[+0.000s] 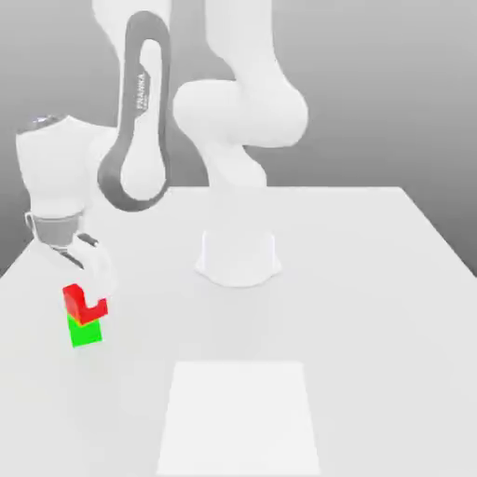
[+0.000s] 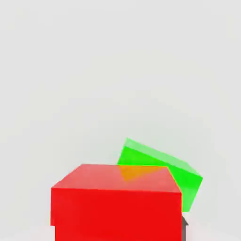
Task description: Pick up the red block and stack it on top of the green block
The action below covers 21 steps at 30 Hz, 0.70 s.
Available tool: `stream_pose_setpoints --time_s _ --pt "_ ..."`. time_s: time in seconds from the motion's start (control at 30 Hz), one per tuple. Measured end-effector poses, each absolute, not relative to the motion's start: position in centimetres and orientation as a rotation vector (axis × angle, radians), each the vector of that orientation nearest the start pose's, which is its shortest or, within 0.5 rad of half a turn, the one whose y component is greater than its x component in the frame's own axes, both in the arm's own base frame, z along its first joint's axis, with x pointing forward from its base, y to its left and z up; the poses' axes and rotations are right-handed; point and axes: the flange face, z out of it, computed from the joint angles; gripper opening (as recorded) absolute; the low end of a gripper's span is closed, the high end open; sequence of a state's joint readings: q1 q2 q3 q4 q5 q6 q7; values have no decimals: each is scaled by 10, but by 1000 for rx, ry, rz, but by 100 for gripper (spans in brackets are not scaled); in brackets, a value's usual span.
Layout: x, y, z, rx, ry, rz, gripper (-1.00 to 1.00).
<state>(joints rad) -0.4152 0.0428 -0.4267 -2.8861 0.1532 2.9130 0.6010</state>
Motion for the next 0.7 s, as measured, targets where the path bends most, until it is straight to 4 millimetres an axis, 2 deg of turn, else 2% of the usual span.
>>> stream_pose_setpoints --time_s 0.03,0.33,0.5,0.7 --pt "219 -266 179 -2190 2241 7 100" --pt "221 -264 183 -2174 2225 23 100" --pt "225 -262 202 -2152 2197 44 100" --pt "221 -265 235 -2176 2224 18 100"
